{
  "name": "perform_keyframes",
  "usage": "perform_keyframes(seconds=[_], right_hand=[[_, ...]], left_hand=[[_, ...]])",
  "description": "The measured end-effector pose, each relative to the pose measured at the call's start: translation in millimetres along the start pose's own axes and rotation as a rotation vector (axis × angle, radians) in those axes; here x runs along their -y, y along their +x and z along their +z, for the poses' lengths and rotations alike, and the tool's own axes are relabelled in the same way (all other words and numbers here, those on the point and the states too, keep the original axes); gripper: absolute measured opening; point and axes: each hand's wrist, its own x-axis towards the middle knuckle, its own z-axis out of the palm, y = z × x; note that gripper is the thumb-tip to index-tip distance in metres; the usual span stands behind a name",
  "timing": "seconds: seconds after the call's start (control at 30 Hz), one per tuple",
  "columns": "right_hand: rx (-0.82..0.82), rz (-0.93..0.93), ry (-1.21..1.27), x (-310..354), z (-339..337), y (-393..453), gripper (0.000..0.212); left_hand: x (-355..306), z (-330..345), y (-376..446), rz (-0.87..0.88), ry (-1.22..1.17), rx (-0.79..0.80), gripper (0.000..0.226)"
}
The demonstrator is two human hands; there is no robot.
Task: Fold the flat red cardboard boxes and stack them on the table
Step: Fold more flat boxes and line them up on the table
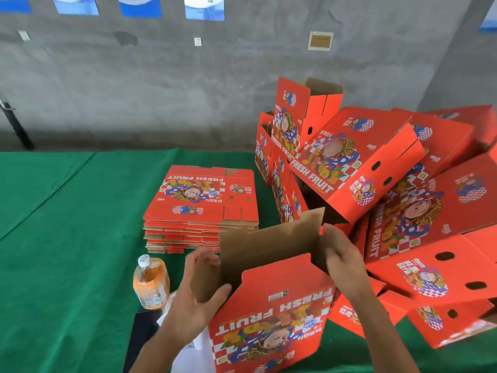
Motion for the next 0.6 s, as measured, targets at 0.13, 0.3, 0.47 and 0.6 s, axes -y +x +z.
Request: perform_keyframes(seconds=[0.13, 0.3, 0.47, 0.6], right_hand=[[-0.067, 0.009, 0.154, -23.2, -26.8, -19.3, 0.048], [-0.082, -0.010, 0.244, -30.0, -32.9, -32.8, 0.033], [-0.097, 0.001, 0.277, -35.8, -36.0, -35.0, 0.029], [-0.101, -0.010, 0.298, -37.7, -38.9, -36.8, 0.028]], left_hand=[[-10.6, -6.7, 25.8, -0.115, 0.100, 0.135, 0.096], [-30.6, -17.8, 59.8, -0.131, 0.245, 0.349, 0.106], [-38.5, -24.6, 72.1, -0.133, 0.317, 0.451, 0.113], [-54.2, -39.5, 79.5, -0.186, 0.357, 0.581, 0.096]])
